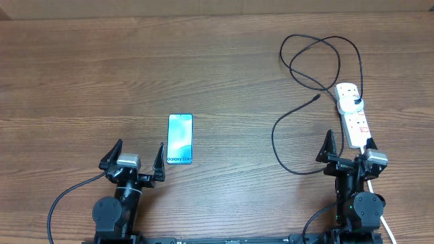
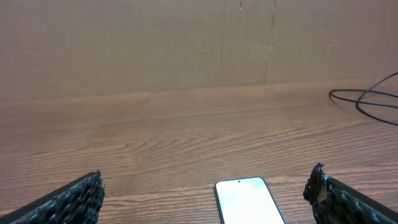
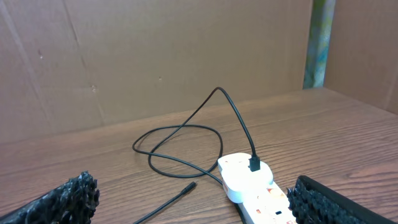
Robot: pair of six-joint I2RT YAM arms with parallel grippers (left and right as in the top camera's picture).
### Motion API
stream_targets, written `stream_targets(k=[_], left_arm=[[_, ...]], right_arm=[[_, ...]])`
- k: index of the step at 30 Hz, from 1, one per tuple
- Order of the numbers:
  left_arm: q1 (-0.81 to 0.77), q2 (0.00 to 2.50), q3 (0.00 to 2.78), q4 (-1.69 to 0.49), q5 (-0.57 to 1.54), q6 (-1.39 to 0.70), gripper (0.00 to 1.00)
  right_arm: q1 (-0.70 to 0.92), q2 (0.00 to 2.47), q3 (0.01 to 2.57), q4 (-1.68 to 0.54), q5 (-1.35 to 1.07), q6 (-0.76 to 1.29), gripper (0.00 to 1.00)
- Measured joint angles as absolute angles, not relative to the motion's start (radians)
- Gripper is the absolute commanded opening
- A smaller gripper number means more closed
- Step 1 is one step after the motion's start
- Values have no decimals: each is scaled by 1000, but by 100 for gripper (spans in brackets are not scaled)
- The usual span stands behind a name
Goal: Plug charger to phone and switch on socket
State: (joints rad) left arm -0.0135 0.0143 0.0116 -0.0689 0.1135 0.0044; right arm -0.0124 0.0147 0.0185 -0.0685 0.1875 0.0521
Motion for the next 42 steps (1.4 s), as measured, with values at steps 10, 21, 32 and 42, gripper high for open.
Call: stream_targets(k=[10, 21, 32, 42], left_arm=[[-14, 14, 12, -69, 113, 4, 99], [-14, 14, 12, -65, 146, -22, 100], [-14, 30, 193, -310, 311, -136, 100], [-14, 192, 530, -638, 326, -152, 100]], right_arm=[[-12, 15, 19, -68, 187, 52, 100], [-12, 15, 19, -69, 187, 52, 100], [-12, 15, 19, -68, 187, 52, 100], [-12, 15, 19, -68, 187, 52, 100]])
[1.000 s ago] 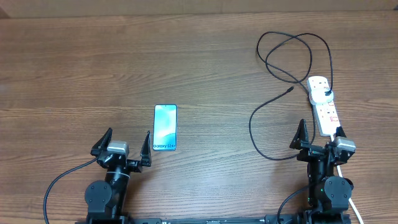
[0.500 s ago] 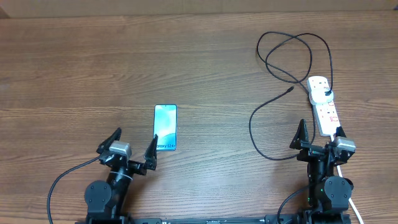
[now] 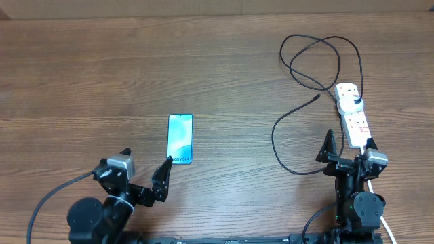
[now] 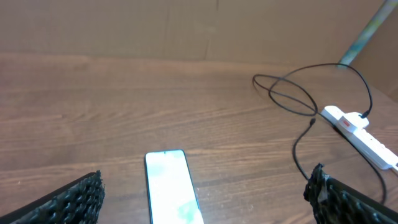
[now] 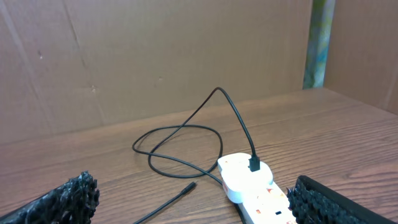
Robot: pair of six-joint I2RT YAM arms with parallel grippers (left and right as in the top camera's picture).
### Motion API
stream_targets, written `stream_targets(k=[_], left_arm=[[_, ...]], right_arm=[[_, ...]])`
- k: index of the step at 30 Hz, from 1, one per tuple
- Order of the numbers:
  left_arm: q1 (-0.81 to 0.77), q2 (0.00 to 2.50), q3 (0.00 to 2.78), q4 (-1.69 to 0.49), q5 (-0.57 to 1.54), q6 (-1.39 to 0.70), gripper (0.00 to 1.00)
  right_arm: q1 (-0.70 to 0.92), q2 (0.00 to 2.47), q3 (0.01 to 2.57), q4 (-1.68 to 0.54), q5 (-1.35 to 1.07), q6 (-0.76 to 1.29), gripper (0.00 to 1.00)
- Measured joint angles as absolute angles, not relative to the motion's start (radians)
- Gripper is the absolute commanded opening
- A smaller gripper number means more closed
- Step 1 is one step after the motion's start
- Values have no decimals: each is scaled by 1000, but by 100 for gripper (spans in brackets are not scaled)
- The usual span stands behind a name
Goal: Plug charger to phone and switch on socket
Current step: 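Move the left gripper forward over the blue phone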
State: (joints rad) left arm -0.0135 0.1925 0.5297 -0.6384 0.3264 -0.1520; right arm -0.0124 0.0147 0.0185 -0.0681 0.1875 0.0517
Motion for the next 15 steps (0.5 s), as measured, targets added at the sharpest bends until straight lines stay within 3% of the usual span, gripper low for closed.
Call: stream_targets(k=[15], left_arm=[[-14, 775, 1122, -1075, 248, -183, 100]], right_arm=[[-13, 15, 19, -68, 187, 52, 100]])
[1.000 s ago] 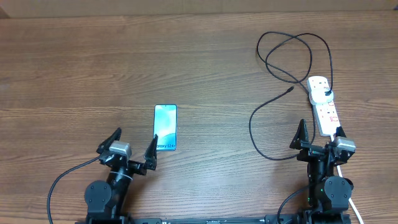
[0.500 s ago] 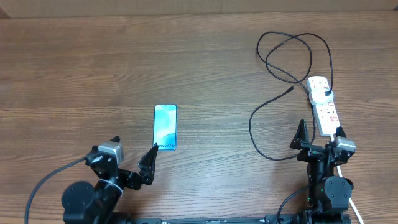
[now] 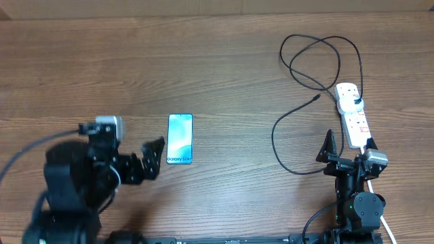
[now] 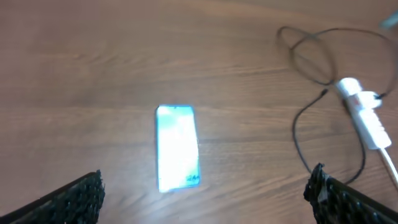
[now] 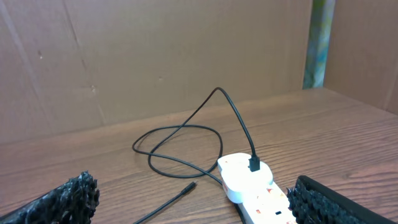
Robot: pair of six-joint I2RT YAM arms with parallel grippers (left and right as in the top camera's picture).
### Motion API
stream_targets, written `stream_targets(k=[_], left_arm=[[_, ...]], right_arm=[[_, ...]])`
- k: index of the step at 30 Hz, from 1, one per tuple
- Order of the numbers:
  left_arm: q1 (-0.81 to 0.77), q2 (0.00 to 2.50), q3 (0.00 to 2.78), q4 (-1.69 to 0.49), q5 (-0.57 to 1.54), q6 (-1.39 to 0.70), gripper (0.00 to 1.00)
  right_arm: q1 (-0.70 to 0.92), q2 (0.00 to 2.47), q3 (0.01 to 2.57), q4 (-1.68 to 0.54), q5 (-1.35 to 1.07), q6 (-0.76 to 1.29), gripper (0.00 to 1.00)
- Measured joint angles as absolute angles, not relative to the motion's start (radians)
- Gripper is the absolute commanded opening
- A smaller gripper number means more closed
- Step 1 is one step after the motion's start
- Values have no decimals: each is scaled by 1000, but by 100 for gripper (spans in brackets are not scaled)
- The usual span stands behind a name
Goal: Plug charger to phone and switch on socket
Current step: 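Move the left gripper forward over the blue phone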
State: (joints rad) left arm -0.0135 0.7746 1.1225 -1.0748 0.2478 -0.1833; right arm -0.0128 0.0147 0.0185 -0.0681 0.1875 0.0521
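Note:
The phone [image 3: 180, 138] lies flat on the wooden table with its screen lit; it also shows from above in the left wrist view [image 4: 178, 146]. My left gripper [image 3: 129, 154] hangs open in the air to the phone's near left, with nothing between its fingers [image 4: 68, 202]. The black charger cable [image 3: 285, 135] loops across the right side, its free plug end [image 3: 317, 99] bare on the table [image 5: 189, 186]. The white charger adapter [image 5: 245, 174] sits in the white power strip [image 3: 356, 122]. My right gripper [image 3: 349, 152] stands open just before the strip.
The cable makes loose loops [image 3: 319, 54] at the back right of the table. A white lead [image 3: 386, 227] runs from the strip off the near edge. Brown cardboard walls [image 5: 155, 56] stand behind the table.
My left gripper has risen from low at the near edge and now looks steeply down on the phone, still open. The phone, the cable and the right gripper have not moved.
Both grippers first rested open at the near edge, the left one facing straight past the phone. The left one then sat further left, turned toward the cable and strip. Now it is raised over the table beside the phone.

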Motion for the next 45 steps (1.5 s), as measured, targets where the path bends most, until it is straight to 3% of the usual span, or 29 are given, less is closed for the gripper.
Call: stream_targets(k=[8, 22, 45], left_arm=[[-45, 1067, 1436, -1250, 164, -245, 100], [-457, 1346, 1558, -1264, -100, -354, 100], [-456, 1770, 1559, -1319, -125, -398, 99]], right_arm=[[-12, 15, 19, -68, 187, 52, 100], [-12, 15, 19, -68, 187, 52, 100], [-13, 15, 19, -67, 187, 52, 100]])
